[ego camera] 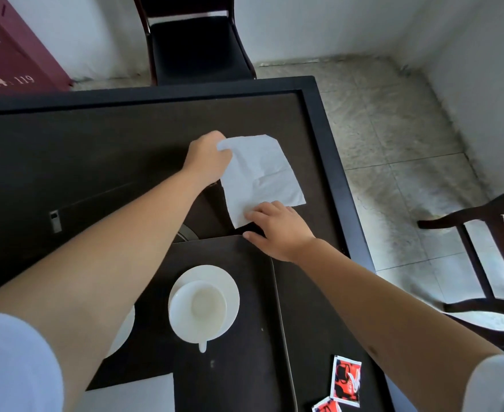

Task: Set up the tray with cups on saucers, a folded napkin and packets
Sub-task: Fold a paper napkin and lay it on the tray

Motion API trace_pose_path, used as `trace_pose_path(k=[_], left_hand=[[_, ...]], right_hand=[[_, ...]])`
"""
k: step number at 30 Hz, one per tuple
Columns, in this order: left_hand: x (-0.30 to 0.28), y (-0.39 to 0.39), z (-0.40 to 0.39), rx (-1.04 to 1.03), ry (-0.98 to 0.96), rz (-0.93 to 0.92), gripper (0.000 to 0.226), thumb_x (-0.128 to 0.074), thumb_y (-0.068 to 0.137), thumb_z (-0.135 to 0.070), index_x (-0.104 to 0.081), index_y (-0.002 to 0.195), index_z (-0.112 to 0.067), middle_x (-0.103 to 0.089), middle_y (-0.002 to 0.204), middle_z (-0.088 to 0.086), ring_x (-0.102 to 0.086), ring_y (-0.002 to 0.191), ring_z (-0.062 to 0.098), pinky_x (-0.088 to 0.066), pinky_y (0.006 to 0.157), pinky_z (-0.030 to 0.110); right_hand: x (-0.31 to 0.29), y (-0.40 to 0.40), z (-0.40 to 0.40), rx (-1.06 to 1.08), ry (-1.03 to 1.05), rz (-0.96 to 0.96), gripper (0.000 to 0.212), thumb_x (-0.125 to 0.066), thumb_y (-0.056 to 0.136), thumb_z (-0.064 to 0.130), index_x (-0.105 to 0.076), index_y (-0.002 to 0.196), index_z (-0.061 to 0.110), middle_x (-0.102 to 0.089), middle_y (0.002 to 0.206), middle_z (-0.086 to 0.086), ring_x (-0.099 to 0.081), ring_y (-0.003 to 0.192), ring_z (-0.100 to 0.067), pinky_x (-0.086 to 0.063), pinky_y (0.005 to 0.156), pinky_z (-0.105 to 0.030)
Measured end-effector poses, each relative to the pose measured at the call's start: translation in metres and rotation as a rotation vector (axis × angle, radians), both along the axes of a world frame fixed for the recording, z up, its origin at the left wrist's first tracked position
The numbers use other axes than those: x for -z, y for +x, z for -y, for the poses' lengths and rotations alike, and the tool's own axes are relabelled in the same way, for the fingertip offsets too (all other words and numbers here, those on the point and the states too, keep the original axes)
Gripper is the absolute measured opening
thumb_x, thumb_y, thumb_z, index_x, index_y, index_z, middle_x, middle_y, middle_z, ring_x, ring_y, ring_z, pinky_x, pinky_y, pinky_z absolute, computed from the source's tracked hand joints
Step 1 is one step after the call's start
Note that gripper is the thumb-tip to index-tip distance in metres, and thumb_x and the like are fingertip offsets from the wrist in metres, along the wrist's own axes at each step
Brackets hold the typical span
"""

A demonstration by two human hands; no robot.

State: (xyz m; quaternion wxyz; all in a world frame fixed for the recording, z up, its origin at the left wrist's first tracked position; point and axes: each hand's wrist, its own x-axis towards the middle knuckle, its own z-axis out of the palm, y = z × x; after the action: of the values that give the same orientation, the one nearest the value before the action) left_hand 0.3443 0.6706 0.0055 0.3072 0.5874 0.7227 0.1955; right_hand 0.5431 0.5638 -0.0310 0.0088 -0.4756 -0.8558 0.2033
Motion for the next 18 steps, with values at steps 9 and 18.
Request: trace_pose_path(k=[9, 18], left_hand=[[-0.004, -0.004, 0.024, 0.224, 0.016, 0.113, 0.007, -0.054, 0.087, -0.021, -0.057, 0.089, -0.027, -0.060, 0.084, -0.002, -0.055, 0.065, 0.016, -0.043, 0.052, 0.028], [0.023, -0.015, 0.060, 0.656, 0.127, -0.144, 0.015, -0.063, 0.086, -0.014, -0.061, 0.100, -0.018, -0.056, 0.127, -0.002, -0.048, 0.118, 0.021, -0.044, 0.093, 0.043]], right_hand=[[0.004, 0.017, -0.022, 0.382, 0.098, -0.064, 0.033, -0.054, 0.094, 0.036, -0.066, 0.119, 0.019, -0.060, 0.122, -0.002, -0.048, 0.110, -0.029, -0.043, 0.088, -0.042], [-0.007, 0.018, -0.055, 0.558, 0.305, -0.129, 0.076, -0.065, 0.077, 0.012, -0.032, 0.145, 0.013, -0.034, 0.147, -0.012, -0.036, 0.127, -0.034, -0.034, 0.103, -0.042]])
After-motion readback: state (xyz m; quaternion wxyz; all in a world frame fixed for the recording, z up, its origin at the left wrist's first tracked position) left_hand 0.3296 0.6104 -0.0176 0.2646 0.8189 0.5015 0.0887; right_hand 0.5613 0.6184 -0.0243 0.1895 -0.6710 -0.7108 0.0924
